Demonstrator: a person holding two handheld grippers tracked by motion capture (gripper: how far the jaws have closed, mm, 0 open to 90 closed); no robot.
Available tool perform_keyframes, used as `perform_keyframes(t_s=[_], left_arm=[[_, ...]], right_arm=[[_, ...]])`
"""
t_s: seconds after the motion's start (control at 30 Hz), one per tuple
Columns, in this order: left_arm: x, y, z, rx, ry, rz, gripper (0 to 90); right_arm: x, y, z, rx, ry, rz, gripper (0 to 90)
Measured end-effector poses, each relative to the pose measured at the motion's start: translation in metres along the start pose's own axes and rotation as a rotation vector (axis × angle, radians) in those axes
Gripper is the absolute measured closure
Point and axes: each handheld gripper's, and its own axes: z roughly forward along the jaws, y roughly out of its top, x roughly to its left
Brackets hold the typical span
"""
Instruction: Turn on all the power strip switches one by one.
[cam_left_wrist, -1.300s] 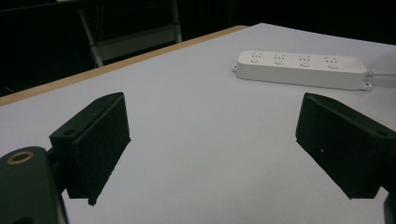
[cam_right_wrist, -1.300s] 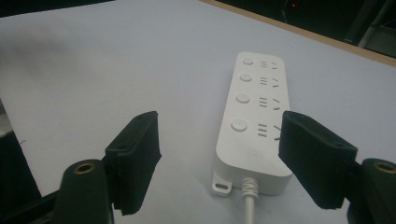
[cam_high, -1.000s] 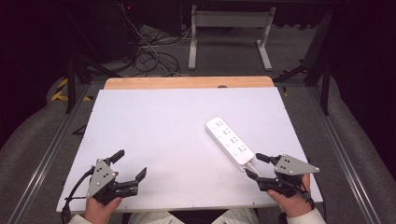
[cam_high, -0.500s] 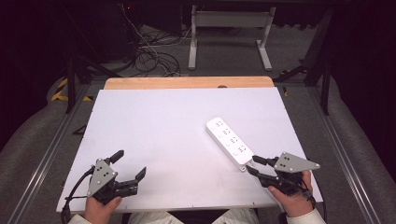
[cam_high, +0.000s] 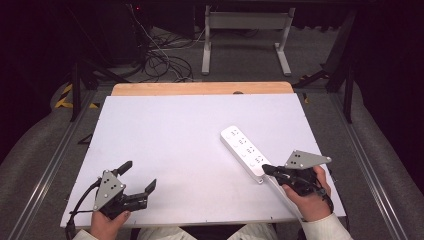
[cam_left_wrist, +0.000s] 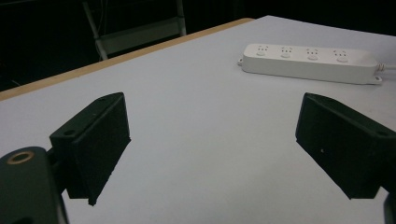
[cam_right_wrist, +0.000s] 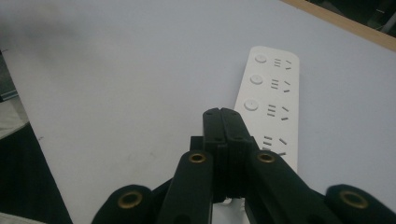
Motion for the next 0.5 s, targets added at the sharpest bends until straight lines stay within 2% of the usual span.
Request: perform_keyframes(t_s=[0.27,0.5], left_arm=[[-0.001,0.0,0.0,0.003,-0.002,-0.007,10.6],[0.001,0.0,0.0,0.003,-0.003,0.003,11.2]], right_arm=[[-0.009,0.008,0.012,0.019,-0.001,0.025,90.0],[-0.021,0.011,0.03,0.065,0.004,0.054,90.0]])
